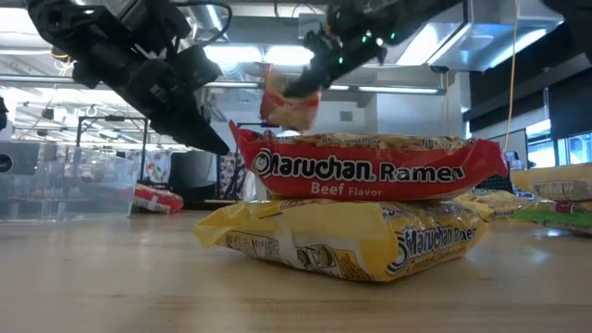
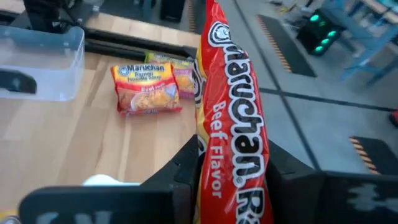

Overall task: Sort Maruchan noodles
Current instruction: Put the red noodle pack into the white bin

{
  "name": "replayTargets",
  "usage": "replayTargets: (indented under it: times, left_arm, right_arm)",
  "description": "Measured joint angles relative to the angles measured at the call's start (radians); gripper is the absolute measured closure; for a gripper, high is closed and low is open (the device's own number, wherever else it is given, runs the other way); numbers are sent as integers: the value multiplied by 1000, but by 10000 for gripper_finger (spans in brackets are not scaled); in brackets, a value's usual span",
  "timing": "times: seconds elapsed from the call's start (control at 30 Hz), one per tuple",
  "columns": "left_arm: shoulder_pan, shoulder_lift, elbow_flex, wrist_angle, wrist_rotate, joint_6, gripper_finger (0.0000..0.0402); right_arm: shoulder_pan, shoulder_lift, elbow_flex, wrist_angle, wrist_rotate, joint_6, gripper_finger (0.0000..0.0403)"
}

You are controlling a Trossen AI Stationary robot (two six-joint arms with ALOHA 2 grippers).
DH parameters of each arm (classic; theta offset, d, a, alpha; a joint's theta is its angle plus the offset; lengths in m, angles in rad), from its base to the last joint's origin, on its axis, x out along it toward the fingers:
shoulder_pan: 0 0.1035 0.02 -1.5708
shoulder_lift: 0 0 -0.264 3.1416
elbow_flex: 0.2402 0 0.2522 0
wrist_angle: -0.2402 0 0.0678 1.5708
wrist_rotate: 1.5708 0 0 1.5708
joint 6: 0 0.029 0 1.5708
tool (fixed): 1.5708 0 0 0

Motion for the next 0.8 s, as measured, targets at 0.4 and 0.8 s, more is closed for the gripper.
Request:
replayTargets:
  times: [0.4,0.8]
  left_arm:
    - [0,0,0,14,-34,-3,386]
    - [1,0,0,53,-80,-3,386]
  right_arm:
    - [-68,170,4,11,-87,-4,327]
    - [-68,246,4,19,-84,-11,327]
